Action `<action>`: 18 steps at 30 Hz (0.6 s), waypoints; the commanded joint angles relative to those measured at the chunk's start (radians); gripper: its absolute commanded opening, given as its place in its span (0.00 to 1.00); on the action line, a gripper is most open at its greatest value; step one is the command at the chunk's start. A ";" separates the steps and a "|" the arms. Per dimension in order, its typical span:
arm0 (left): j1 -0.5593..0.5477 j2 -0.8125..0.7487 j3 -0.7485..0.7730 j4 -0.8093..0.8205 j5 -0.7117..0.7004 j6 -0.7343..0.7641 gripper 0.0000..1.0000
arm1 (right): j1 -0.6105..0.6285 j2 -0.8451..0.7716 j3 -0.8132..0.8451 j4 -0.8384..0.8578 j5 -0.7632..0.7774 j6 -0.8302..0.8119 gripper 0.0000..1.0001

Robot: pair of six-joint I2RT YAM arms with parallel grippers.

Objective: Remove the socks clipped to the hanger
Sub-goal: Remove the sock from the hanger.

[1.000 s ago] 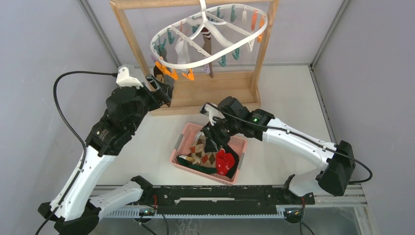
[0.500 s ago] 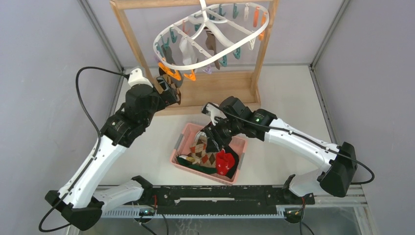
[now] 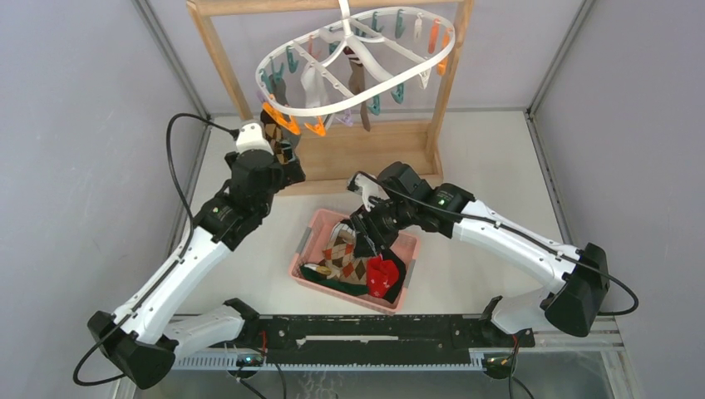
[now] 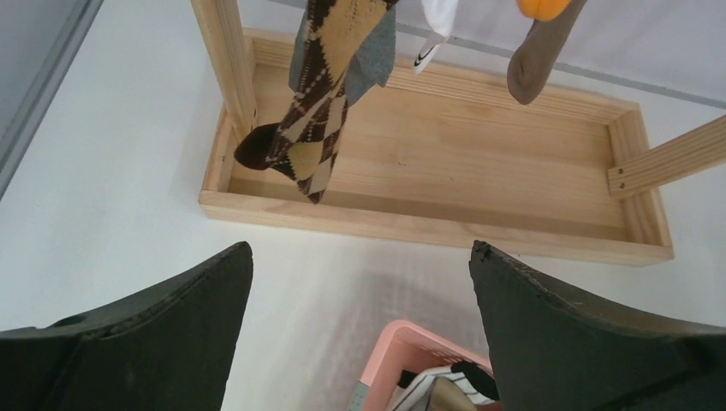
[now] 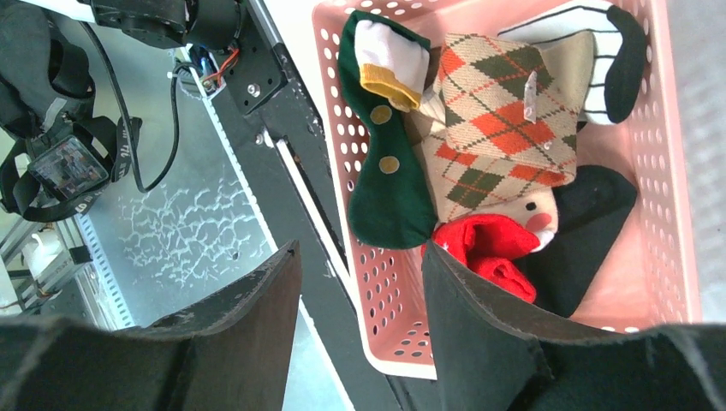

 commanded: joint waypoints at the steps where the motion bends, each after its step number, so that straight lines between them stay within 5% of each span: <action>1: 0.034 0.042 -0.036 0.109 -0.008 0.079 1.00 | -0.012 -0.053 0.009 -0.019 0.004 -0.005 0.61; 18: 0.133 0.142 -0.058 0.255 0.059 0.159 1.00 | -0.050 -0.078 0.011 -0.076 -0.004 -0.021 0.62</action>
